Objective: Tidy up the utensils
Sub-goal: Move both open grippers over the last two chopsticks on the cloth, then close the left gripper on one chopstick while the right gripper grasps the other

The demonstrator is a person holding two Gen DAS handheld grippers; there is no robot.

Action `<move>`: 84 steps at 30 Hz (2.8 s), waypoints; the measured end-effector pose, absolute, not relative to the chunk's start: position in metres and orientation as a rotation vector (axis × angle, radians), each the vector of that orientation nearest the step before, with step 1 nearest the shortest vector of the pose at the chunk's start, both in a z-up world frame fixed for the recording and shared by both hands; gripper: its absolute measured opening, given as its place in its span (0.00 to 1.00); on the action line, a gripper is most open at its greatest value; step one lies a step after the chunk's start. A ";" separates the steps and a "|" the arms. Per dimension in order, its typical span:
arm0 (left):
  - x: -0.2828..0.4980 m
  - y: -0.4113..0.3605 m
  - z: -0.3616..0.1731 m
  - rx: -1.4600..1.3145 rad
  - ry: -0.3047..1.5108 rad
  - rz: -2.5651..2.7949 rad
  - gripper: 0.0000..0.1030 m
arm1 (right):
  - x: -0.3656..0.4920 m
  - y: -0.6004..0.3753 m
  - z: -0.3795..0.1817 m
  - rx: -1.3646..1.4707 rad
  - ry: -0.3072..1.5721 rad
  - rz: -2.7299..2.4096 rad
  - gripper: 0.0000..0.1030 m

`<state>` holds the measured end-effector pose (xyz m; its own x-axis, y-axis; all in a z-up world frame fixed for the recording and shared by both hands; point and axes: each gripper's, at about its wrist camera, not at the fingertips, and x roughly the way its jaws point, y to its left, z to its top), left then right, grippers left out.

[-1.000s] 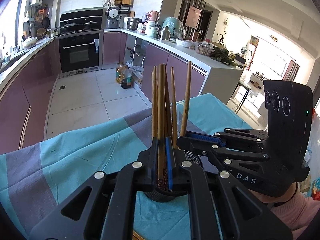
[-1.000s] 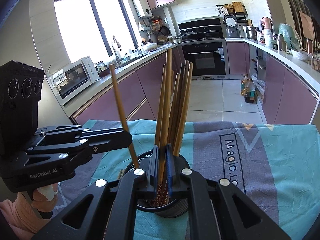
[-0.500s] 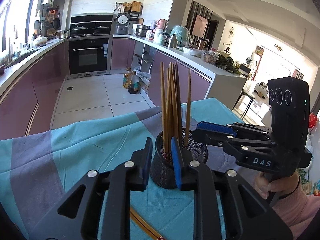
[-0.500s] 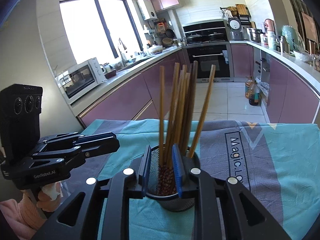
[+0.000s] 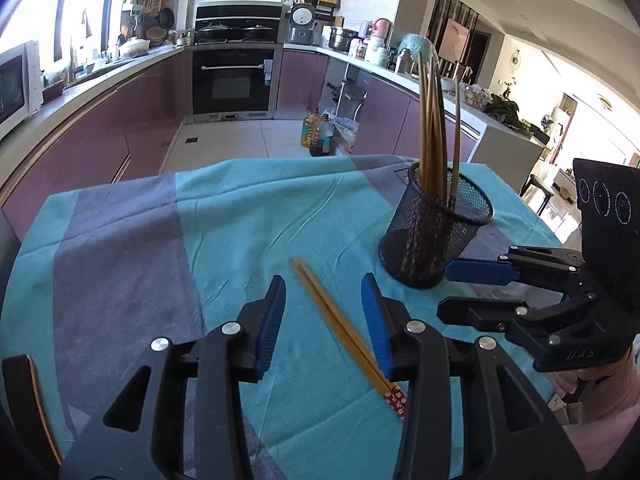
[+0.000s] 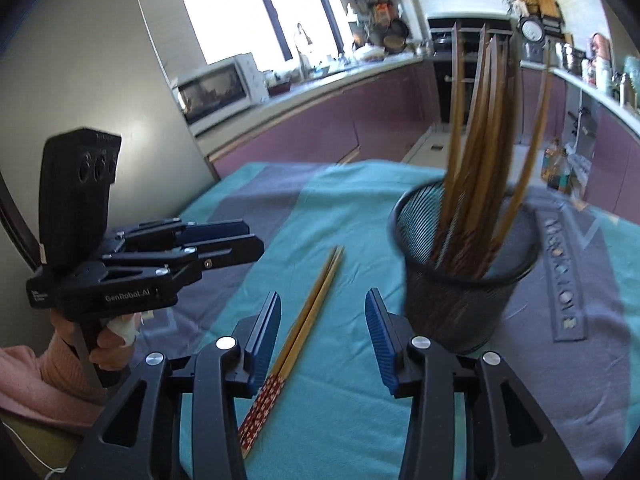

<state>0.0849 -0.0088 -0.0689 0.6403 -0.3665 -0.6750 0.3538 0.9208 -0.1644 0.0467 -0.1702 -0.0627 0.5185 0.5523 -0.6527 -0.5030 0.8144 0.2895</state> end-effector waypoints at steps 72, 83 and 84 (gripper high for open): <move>0.098 -0.044 -0.134 0.067 0.950 -0.383 0.17 | 0.062 -0.138 -0.102 -0.103 0.897 0.480 0.13; 0.104 -0.039 -0.136 -0.012 0.955 -0.357 0.07 | 0.062 -0.152 -0.101 -0.002 0.904 0.487 0.05; 0.104 -0.038 -0.135 -0.014 0.956 -0.354 0.07 | 0.061 -0.153 -0.101 0.003 0.902 0.487 0.05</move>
<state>0.1038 -0.0379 -0.1353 0.5237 -0.3024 -0.7964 0.2899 0.9424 -0.1672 0.0613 -0.1530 -0.1008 0.5191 0.4074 -0.7513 -0.4047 0.8914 0.2037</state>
